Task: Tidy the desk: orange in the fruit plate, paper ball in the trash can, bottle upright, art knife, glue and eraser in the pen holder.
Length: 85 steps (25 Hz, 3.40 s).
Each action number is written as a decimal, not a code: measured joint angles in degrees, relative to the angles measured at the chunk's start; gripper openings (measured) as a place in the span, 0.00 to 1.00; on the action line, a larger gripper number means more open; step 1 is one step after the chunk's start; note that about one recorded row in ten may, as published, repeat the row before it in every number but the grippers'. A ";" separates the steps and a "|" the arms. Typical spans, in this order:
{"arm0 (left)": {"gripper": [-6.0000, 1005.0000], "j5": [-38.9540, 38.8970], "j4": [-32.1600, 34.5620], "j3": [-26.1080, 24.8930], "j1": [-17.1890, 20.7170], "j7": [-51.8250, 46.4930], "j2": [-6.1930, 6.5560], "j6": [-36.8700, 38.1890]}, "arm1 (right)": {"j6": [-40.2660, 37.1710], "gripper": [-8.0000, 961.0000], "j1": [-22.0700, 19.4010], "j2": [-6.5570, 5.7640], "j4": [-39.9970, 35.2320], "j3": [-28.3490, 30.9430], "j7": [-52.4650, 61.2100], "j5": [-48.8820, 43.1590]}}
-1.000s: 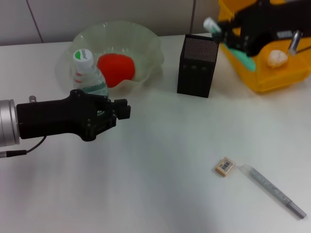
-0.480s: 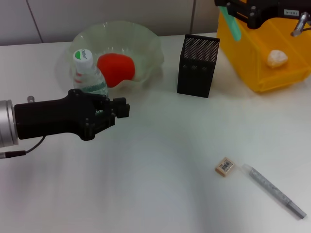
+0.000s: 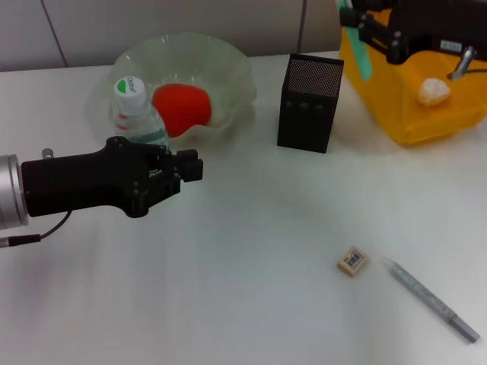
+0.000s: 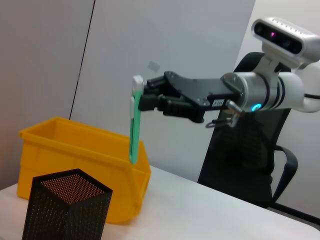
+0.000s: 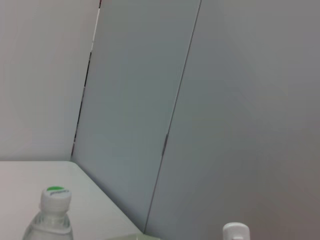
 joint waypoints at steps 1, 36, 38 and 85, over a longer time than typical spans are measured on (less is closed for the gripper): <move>0.14 0.00 0.00 0.00 0.00 0.00 0.00 0.00 | -0.05 0.19 0.13 -0.04 0.96 0.19 -0.83 0.12; 0.14 0.00 -1.94 0.40 0.06 0.49 0.00 -0.01 | -3.48 0.19 2.23 -5.44 22.49 3.35 -7.05 17.38; 0.14 0.00 -1.94 0.43 0.03 0.60 0.00 0.00 | -3.51 0.19 2.45 -5.45 23.16 3.23 -7.02 17.31; 0.14 0.01 -3.52 0.52 0.00 1.53 -0.17 1.53 | 6.20 0.20 11.81 -7.18 37.63 2.13 -14.22 14.60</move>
